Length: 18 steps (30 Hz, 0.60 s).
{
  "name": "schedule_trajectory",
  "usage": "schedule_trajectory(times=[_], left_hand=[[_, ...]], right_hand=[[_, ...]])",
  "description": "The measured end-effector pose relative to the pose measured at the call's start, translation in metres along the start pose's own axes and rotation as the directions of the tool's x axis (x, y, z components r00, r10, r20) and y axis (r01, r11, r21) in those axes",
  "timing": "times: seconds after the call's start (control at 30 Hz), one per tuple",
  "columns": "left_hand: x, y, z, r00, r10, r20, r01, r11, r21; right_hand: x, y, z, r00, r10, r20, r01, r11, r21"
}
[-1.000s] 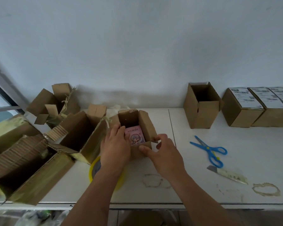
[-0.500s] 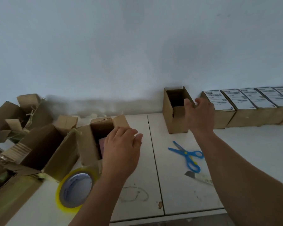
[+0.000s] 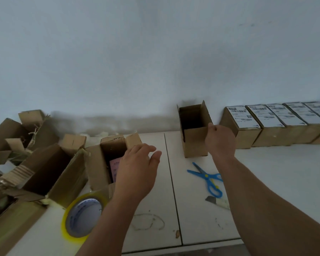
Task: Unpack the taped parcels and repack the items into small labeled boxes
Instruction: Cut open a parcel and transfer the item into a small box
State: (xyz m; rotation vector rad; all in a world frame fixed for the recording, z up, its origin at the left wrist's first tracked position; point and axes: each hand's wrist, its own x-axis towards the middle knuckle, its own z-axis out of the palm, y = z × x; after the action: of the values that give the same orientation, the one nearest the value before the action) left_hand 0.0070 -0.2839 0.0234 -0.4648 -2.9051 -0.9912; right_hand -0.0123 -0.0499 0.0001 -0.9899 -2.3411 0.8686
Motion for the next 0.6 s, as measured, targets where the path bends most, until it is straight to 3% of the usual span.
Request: schedule_trajectory(times=[0.2,0.33,0.47,0.6], left_hand=[[-0.01,-0.006,-0.013,0.999,-0.044,-0.02,0.041,0.99,-0.137],[-0.026,-0.006,-0.019,0.998,-0.027,-0.053,0.017,0.982,-0.189],[-0.044,0.003,-0.024,0.994,0.111,0.003,-0.105,0.951,-0.29],[-0.054,0.004,-0.022,0.961,0.241,0.134,-0.216,0.96,-0.175]], right_hand=[[-0.079,-0.009,-0.043,0.999,-0.046,-0.011,0.046,0.999,0.012],[-0.137,-0.005,-0.06,0.997,-0.021,0.074,0.017,0.999,0.051],[-0.169,0.0,-0.057,0.987,0.017,0.157,-0.025,0.998,0.054],[-0.185,0.006,-0.051,0.964,0.011,0.265,0.013,0.996,-0.086]])
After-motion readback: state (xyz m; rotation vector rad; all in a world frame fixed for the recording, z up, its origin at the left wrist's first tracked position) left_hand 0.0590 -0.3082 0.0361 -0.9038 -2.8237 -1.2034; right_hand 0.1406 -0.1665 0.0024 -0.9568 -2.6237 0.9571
